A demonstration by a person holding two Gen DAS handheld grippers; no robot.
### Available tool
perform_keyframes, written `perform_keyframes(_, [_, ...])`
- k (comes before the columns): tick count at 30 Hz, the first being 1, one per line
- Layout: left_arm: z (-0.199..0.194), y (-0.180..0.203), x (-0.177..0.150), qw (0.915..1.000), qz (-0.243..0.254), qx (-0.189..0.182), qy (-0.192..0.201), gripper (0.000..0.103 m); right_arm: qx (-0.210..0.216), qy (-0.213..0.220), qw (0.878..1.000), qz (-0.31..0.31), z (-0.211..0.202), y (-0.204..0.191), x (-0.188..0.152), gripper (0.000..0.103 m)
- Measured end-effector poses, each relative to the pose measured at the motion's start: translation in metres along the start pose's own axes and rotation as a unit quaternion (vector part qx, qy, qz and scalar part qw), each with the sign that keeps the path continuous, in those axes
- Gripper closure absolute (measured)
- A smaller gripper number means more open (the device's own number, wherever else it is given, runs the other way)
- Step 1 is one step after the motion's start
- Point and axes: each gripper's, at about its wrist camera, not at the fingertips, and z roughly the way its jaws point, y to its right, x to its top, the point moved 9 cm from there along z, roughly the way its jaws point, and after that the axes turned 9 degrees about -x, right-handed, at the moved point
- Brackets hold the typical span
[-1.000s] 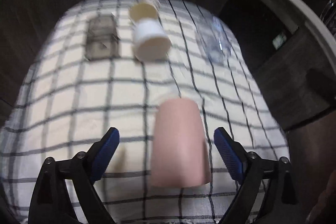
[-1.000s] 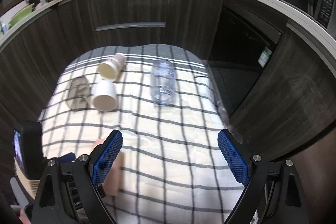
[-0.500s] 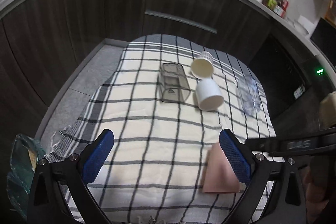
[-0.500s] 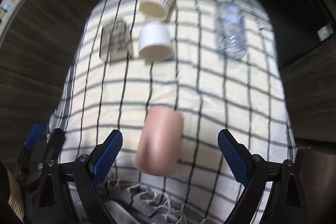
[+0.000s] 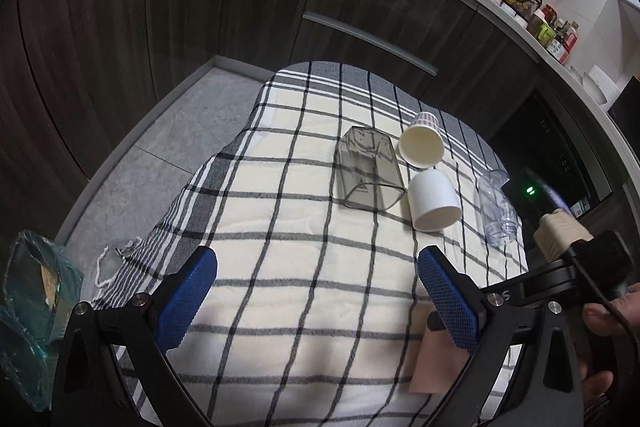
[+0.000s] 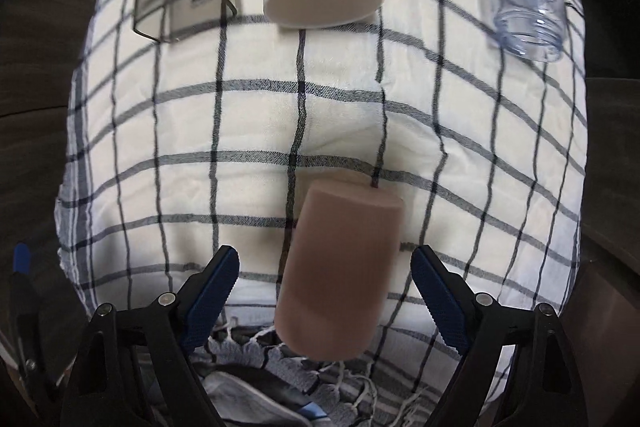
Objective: Flip cup upside down
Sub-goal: 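Turn the pink cup upright with its opening down in the right gripper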
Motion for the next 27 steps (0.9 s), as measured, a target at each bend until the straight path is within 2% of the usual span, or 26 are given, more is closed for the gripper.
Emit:
perform_keyframes(2, [0.005,-0.001,0.001,1.0000,0.002,-0.001,-0.004,0.001,-0.009,-0.022,1.000,-0.004,0.009,0.000,0.003,0.015])
perform_keyframes(5, [0.012,-0.001,0.002,0.9999,0.004,-0.002,-0.009,0.001,-0.015,-0.055,0.998,-0.001,0.023,0.004,0.002,0.022])
perform_keyframes(7, [0.015,-0.002,0.001,0.9999,0.004,-0.002,-0.014,0.001,-0.018,-0.077,0.997,-0.002,0.034,0.004,0.001,0.023])
perform_keyframes(10, [0.022,-0.002,-0.003,0.9997,0.003,-0.002,-0.025,0.001,-0.021,-0.093,0.995,-0.004,0.046,0.006,0.001,0.028])
perform_keyframes(12, [0.027,-0.003,-0.005,0.9995,0.004,0.000,-0.031,0.001,-0.019,-0.097,0.995,-0.002,0.053,0.005,0.001,0.035])
perform_keyframes(19, [0.028,0.004,-0.007,0.9993,0.014,-0.001,-0.034,0.001,-0.001,-0.073,0.997,0.003,0.053,0.012,-0.005,0.036])
perform_keyframes(25, [0.015,0.009,-0.003,0.9996,0.021,0.005,-0.018,0.001,0.021,-0.035,0.999,0.013,0.024,0.021,-0.013,0.036])
perform_keyframes(27, [0.009,0.009,0.000,0.9998,0.020,0.009,-0.005,0.001,0.032,-0.006,0.999,0.015,0.006,0.024,-0.015,0.036])
